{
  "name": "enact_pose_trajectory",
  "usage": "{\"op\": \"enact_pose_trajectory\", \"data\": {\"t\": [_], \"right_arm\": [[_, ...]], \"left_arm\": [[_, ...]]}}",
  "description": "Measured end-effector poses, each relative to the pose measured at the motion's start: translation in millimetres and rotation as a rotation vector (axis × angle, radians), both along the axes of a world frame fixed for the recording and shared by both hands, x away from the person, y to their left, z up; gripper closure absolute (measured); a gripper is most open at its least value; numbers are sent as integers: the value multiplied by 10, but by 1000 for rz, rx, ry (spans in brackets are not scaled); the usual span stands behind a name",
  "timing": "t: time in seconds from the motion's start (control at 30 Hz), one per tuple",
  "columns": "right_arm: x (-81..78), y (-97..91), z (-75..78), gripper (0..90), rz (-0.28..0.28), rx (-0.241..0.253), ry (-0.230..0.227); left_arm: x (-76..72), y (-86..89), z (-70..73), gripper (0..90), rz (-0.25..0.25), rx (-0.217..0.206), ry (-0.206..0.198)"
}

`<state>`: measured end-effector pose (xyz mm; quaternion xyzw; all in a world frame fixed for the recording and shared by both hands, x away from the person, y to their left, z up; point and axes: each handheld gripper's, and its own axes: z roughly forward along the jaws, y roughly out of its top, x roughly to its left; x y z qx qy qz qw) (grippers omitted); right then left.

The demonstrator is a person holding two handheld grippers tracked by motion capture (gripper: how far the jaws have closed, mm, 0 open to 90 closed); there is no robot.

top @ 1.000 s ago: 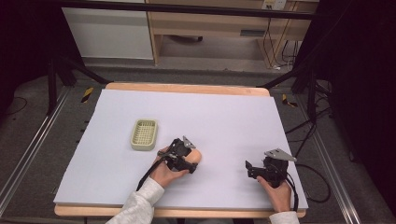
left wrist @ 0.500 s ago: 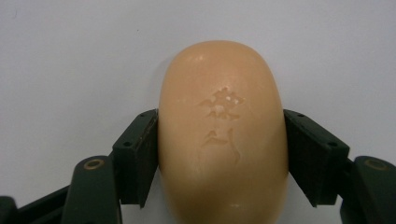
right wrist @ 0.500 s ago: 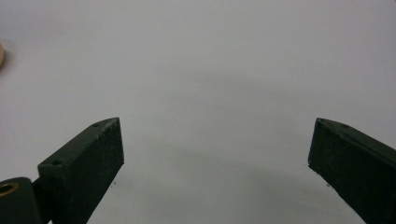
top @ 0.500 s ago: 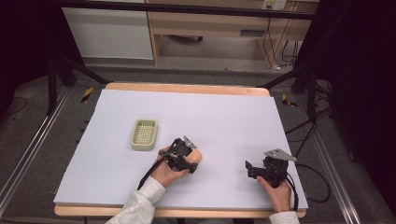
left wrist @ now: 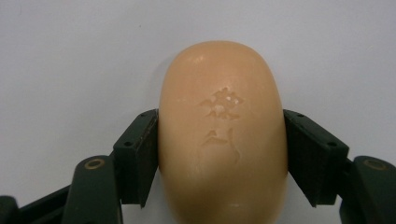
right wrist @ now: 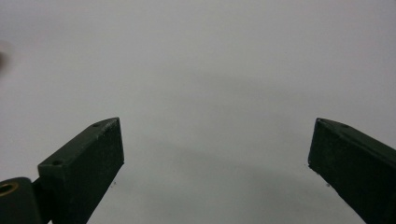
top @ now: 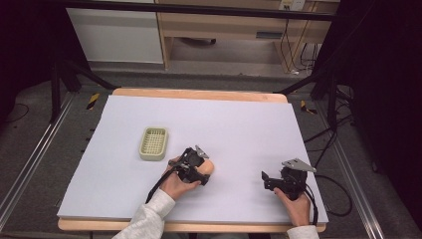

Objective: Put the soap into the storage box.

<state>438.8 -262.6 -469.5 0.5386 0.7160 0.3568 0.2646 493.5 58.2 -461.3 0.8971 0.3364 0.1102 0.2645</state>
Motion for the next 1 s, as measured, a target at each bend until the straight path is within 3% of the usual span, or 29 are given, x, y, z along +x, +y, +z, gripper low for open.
{"op": "enact_pose_trajectory", "data": {"t": [0.5,1.0], "right_arm": [[-3,-1,4,38,-2,2,-4],[-4,6,5,38,-1,1,1]], "left_arm": [[-61,70,141,318,-1,-6,-17],[-135,263,243,319,21,-18,-34]]}}
